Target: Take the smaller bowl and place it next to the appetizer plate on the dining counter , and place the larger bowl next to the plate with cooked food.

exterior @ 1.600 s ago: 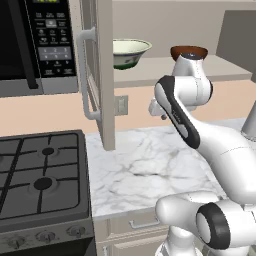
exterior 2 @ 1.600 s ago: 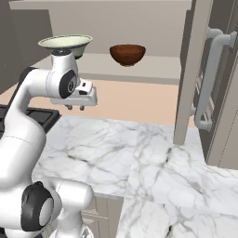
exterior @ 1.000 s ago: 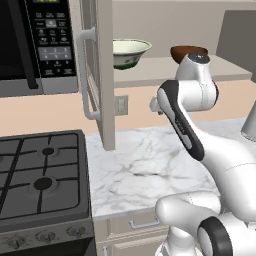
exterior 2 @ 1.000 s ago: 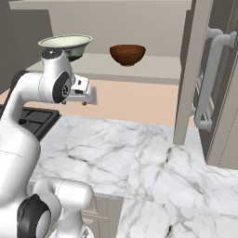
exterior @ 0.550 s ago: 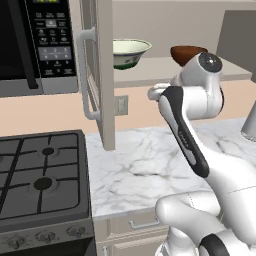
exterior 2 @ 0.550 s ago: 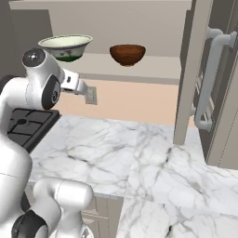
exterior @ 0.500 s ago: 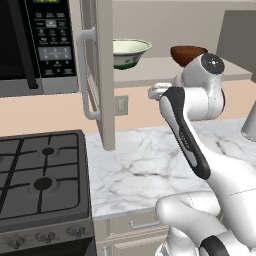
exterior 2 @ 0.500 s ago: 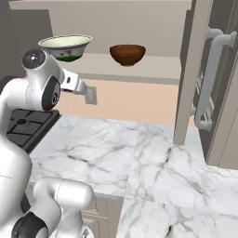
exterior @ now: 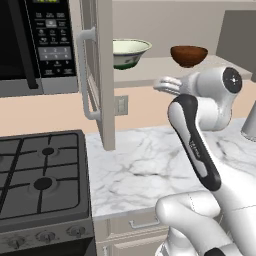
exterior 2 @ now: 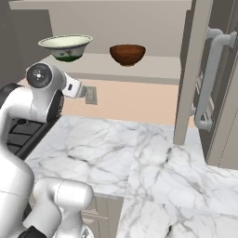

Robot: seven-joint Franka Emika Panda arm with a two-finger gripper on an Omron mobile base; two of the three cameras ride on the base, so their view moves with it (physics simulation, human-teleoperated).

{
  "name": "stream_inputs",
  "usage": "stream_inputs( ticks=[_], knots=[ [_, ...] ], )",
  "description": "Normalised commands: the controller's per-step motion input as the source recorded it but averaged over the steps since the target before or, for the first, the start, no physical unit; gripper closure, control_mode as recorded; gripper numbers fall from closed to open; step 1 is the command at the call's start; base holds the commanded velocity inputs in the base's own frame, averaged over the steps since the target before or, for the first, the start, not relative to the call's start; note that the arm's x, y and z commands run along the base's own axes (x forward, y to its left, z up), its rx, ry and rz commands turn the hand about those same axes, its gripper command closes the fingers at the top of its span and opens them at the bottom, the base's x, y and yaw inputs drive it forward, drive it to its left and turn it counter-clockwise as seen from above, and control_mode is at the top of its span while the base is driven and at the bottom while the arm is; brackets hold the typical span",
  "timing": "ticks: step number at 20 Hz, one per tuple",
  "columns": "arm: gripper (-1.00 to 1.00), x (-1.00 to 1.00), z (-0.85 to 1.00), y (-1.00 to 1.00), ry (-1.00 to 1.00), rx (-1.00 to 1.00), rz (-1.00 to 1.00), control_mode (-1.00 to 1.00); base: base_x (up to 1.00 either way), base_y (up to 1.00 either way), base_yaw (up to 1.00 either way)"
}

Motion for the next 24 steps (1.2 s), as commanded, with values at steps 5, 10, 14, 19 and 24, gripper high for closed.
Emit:
stream_inputs(
  ticks=[5,10,14,19,24],
  knots=[
    [-1.0,-0.03,0.51,0.0,-0.01,0.11,0.0,-1.0,0.0,0.0,0.0],
    [-1.0,-0.02,0.47,0.01,0.03,0.12,0.0,-1.0,0.0,0.0,0.0],
    [-1.0,0.0,0.2,0.08,0.13,0.05,0.0,-1.0,0.0,0.0,0.0],
    [-1.0,0.0,0.08,0.26,0.05,0.0,0.0,-1.0,0.0,0.0,0.0],
    [-1.0,0.0,0.18,0.25,-0.08,0.0,0.0,-1.0,0.0,0.0,0.0]
  ],
)
